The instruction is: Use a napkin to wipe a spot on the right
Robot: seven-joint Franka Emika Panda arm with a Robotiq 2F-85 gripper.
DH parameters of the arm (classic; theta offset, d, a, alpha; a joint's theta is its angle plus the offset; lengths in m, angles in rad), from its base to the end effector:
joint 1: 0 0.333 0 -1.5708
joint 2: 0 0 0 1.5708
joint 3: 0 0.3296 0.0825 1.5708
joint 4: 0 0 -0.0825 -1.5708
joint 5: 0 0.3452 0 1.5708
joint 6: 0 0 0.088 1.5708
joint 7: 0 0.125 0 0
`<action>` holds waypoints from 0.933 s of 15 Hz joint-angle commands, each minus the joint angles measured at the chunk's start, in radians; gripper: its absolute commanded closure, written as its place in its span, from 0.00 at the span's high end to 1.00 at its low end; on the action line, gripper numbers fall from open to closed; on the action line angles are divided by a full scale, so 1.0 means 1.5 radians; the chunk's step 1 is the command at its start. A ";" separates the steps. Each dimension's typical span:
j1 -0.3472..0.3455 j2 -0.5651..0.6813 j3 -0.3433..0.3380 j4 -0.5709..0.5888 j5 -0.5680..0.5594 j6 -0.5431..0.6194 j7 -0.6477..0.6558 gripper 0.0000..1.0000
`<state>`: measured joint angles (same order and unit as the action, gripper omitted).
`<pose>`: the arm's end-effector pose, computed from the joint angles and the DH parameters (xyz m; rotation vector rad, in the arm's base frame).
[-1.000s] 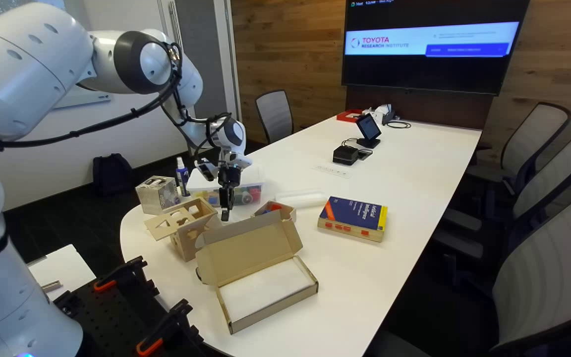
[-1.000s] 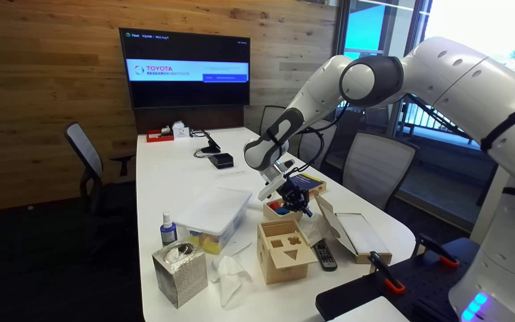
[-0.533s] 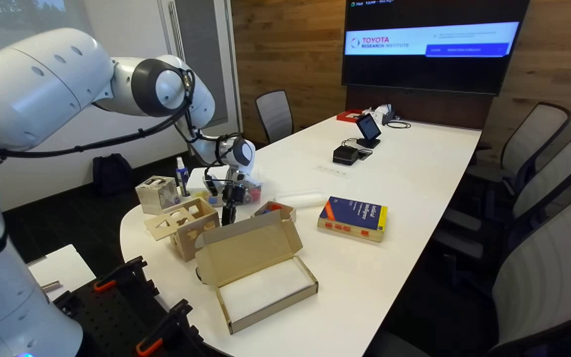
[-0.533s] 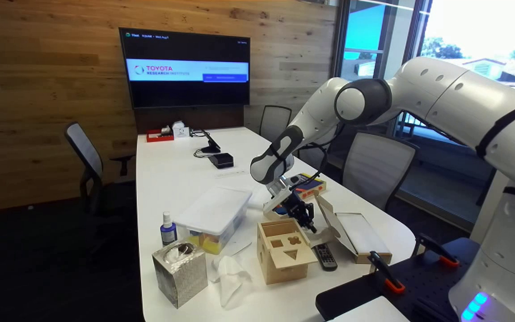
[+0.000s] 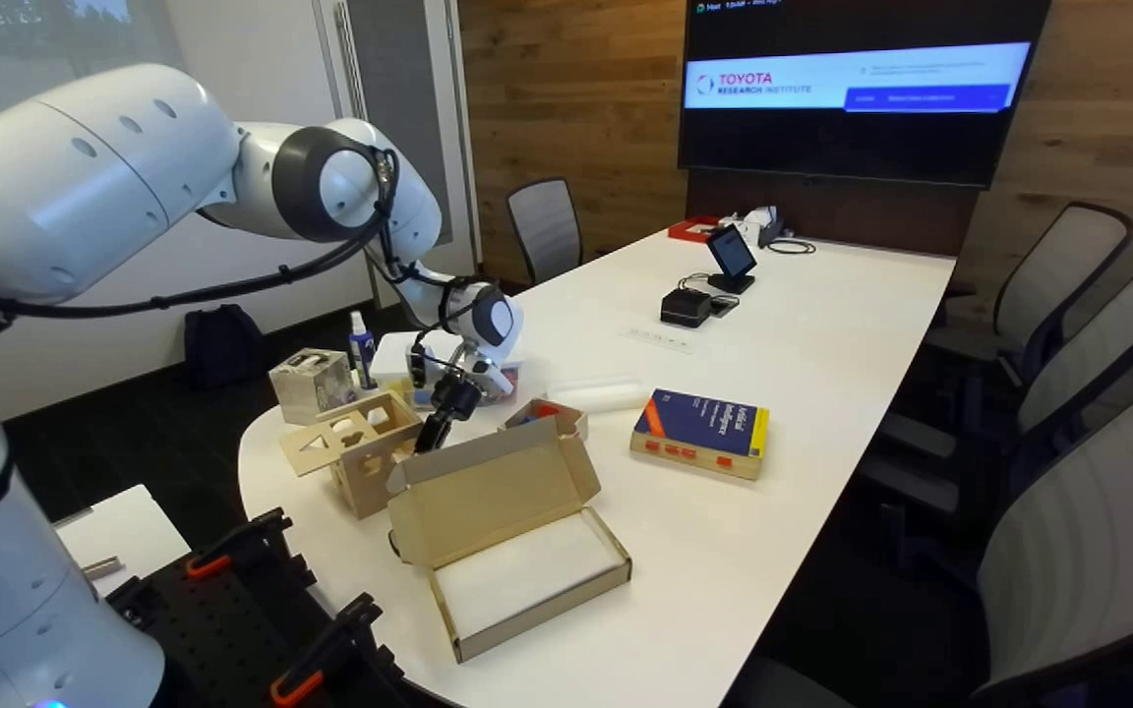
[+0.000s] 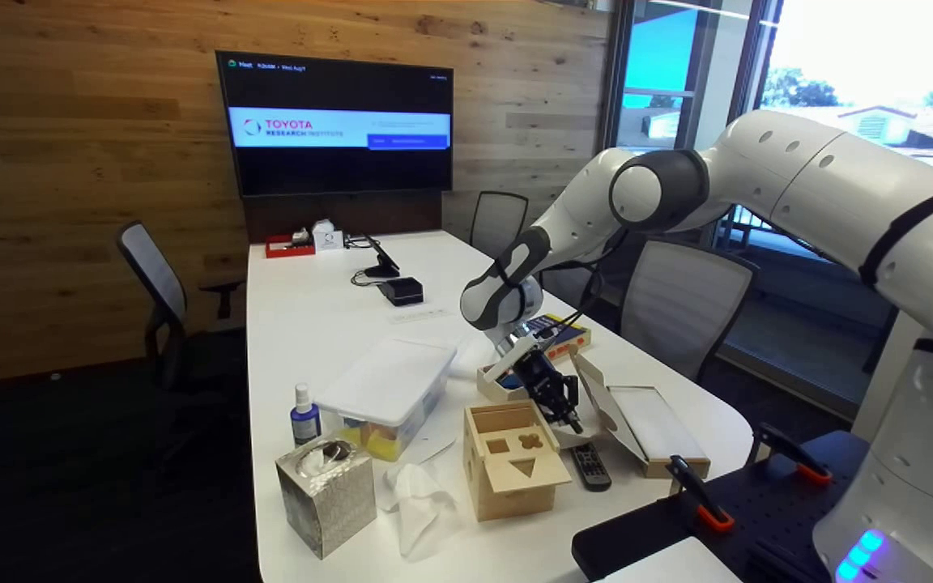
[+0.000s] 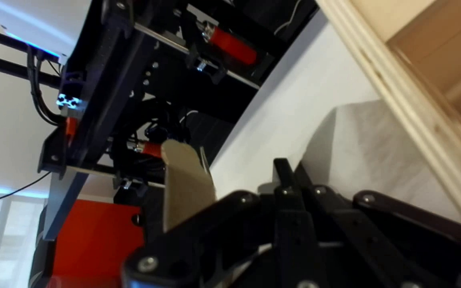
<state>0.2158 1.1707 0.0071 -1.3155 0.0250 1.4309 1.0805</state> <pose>0.5320 0.1237 0.0239 2.0873 -0.9688 -1.0912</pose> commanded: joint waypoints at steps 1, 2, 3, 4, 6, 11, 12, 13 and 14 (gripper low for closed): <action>-0.020 0.028 0.012 0.023 0.053 -0.060 -0.046 0.00; -0.023 0.036 0.011 0.024 0.067 -0.071 -0.053 0.00; -0.025 0.044 0.011 0.025 0.080 -0.079 -0.059 0.00; -0.028 0.052 0.011 0.024 0.095 -0.087 -0.060 0.00; -0.031 0.067 0.007 0.024 0.121 -0.103 -0.058 0.00; -0.037 0.091 -0.003 0.021 0.175 -0.154 -0.033 0.00; -0.037 0.091 -0.008 0.020 0.185 -0.159 -0.022 0.00; -0.036 0.090 -0.013 0.019 0.193 -0.163 -0.011 0.00; -0.032 0.087 -0.020 0.019 0.197 -0.161 0.008 0.00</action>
<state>0.1643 1.2983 -0.0003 -1.3117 0.2821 1.2265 1.0266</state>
